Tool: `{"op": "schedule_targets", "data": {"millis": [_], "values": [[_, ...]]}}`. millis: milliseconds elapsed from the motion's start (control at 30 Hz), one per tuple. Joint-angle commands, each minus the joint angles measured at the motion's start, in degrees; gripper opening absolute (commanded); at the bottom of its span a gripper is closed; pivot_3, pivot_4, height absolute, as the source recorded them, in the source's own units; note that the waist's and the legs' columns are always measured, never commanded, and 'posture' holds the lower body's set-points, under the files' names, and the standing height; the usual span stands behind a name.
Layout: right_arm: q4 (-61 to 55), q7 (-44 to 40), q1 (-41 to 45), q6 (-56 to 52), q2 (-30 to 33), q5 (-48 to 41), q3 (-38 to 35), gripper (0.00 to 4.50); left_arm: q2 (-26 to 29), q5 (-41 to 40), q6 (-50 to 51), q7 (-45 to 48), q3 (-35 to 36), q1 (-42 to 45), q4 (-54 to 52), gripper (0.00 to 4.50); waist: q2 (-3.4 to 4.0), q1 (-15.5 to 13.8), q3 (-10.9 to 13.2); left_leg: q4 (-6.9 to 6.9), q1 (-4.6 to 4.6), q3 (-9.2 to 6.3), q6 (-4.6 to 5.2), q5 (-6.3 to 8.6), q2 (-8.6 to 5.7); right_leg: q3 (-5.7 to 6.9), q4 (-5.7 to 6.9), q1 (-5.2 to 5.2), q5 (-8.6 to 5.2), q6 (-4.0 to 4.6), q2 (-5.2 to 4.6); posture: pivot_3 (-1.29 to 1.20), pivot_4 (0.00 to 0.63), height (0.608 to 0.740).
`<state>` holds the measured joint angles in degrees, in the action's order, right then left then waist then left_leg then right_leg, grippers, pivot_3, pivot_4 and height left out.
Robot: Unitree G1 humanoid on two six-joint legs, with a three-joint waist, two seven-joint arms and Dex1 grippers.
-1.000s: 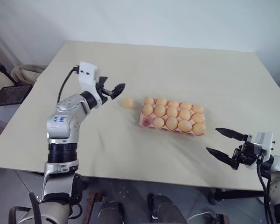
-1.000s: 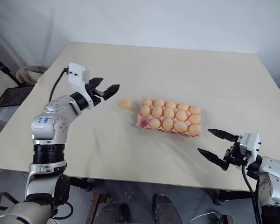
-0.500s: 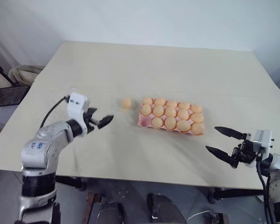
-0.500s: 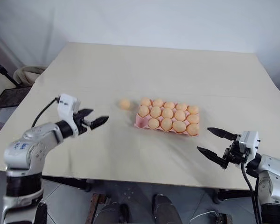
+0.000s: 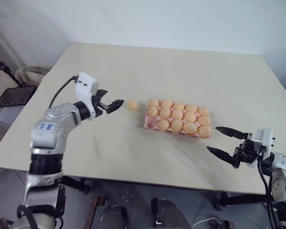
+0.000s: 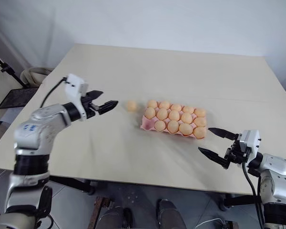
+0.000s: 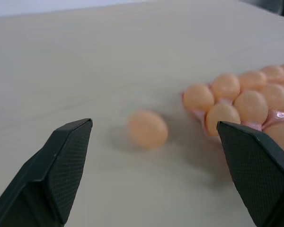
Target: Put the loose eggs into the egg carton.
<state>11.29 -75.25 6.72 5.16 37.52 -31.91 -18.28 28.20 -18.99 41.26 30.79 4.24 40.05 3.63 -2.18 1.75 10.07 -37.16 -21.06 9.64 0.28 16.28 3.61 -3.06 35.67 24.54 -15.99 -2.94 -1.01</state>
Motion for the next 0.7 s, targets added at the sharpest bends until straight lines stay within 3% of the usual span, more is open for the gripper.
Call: {"op": "schedule_targets", "data": {"millis": [33,400,700], "values": [[-1.1,0.7,-0.4,1.3,0.1,-0.4,-1.3,4.50,-2.6,3.5,-8.3,2.2,-3.4,4.7,11.5,4.49,0.00,0.3,0.0,0.01,-0.02,0.05,0.03,0.05,0.02,-0.01,0.00,0.05,0.11,-0.20,0.01,0.00,0.150,0.740],[-3.7,2.2,-5.1,2.8,-0.3,-1.3,-2.7,4.50,-10.0,10.6,-26.9,2.2,-5.3,18.4,44.9,4.49,-0.01,-0.1,0.0,0.01,-0.20,0.14,-0.21,0.26,0.30,-0.08,0.05,0.39,-0.12,-0.24,0.43,0.00,0.150,0.740],[-3.5,3.0,-5.4,3.9,-0.4,-1.4,-2.6,4.50,-13.0,14.1,-34.2,2.7,-4.7,24.2,60.1,4.49,-0.05,0.0,0.0,-0.07,-0.21,0.30,-0.13,0.31,0.20,-0.22,0.16,0.49,-0.13,-0.29,0.42,0.00,0.150,0.740]]}}
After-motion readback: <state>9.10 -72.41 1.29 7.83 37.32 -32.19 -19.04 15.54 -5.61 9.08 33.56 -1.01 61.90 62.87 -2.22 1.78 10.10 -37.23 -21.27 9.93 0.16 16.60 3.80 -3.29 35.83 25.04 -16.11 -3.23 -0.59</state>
